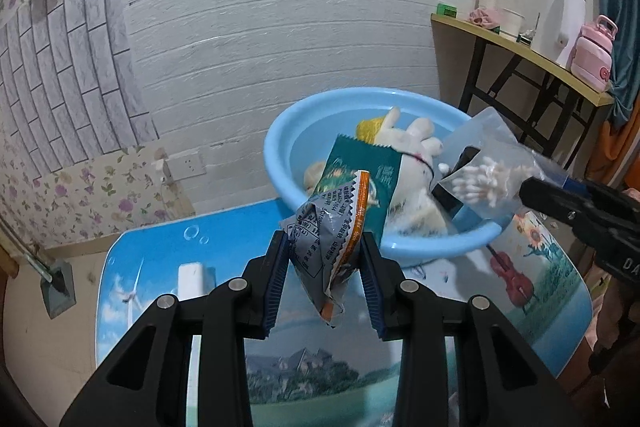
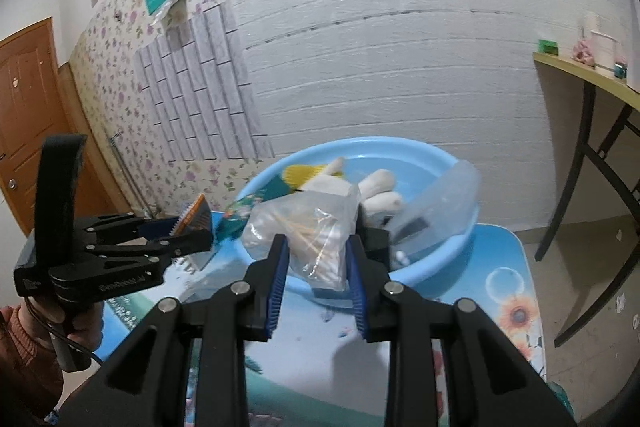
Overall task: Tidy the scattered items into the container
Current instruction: 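Lift and carry the grey snack bag and cotton-swab bag over the basin, then open both tools to drop the grey bag and swab bag into the basin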
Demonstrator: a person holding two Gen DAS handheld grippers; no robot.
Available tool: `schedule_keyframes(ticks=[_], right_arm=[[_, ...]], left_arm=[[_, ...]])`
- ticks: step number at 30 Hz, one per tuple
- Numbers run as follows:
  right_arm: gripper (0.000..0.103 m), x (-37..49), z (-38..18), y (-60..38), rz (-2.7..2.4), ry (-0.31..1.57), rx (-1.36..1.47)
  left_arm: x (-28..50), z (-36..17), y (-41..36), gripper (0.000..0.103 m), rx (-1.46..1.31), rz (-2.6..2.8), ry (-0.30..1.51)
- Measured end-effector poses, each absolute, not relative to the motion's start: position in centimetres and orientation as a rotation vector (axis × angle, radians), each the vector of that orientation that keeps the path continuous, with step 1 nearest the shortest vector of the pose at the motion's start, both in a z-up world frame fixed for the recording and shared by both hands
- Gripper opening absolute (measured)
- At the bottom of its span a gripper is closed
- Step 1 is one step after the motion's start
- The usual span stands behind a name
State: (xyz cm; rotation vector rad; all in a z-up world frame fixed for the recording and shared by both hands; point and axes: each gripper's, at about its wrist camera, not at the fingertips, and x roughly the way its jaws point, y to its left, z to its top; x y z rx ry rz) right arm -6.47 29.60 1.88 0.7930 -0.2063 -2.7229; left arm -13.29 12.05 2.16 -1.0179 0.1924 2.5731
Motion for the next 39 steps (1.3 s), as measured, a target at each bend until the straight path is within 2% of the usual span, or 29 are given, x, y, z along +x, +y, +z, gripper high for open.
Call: schedule_keyframes(ticks=[23, 25, 33, 39], right_arm=[[0.028, -10.8, -0.2, 31.8, -2.711, -0.263, 0.855], [0.028, -11.1, -0.7, 31.7, -2.703, -0.262, 0.873], [0.028, -11.2, -1.1, 31.6, -2.705, -0.248, 0.878], [0.03, -11.2, -1.0, 31.0, -2.702, -0.224, 0.895]], left_arm=[[-18.4, 1.4, 16.5, 0.035, -1.005, 2.55, 0.271], [-18.5, 1.2, 16.5, 0.039, -1.011, 2.54, 0.275], [-17.5, 1.6, 16.0, 0.075, -0.963, 2.536, 0.236], [-17.0, 2.4, 15.3, 0.077, -0.941, 2.55, 0.218]])
